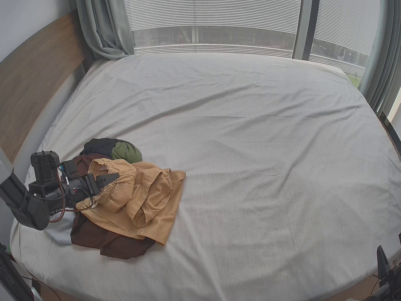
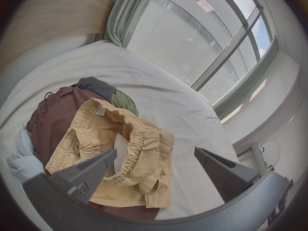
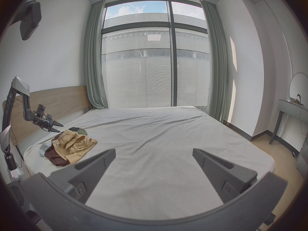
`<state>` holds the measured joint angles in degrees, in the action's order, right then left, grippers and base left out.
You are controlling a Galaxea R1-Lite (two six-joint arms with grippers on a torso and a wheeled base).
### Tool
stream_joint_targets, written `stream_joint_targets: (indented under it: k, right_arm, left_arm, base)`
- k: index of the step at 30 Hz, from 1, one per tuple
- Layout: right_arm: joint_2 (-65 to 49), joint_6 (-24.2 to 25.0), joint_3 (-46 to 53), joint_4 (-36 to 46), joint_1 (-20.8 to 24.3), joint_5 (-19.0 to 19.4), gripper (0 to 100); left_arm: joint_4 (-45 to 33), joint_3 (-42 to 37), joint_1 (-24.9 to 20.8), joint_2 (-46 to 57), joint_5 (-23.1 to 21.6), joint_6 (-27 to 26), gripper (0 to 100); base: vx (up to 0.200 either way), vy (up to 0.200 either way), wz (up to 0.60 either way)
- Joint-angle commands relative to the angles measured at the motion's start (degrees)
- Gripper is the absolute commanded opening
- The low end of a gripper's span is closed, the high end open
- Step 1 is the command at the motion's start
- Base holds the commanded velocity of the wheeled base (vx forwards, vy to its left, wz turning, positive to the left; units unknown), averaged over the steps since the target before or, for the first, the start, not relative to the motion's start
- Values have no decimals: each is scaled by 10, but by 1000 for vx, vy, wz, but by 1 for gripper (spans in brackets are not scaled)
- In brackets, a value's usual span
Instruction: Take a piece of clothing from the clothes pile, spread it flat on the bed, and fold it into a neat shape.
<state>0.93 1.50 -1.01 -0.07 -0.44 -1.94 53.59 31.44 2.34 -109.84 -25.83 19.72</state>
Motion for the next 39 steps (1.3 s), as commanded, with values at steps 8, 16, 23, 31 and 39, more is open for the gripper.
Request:
stream_joint_targets:
  k: [8, 16, 23, 31, 39]
  right_arm:
    - [-6, 0, 10, 0, 0, 0, 100]
    - [-6, 0, 10, 0, 0, 0, 100]
    - [-6, 0, 10, 0, 0, 0, 100]
    - [-6, 0, 10, 0, 0, 0, 100]
    - [-6, 0, 10, 0, 0, 0, 100]
  left_arm:
    - [57, 4, -2, -72, 3, 7, 100]
    - [79, 17, -5, -92, 3, 30, 100]
    - [81, 48, -8, -119, 2, 30, 100]
    - [92, 67, -23, -131, 0, 45, 100]
    - [114, 71, -40, -147, 3, 54, 100]
  base:
    - [0, 0, 0]
    - [0, 0, 0]
    - [0, 0, 0]
    - [0, 0, 0]
    - [0, 0, 0]
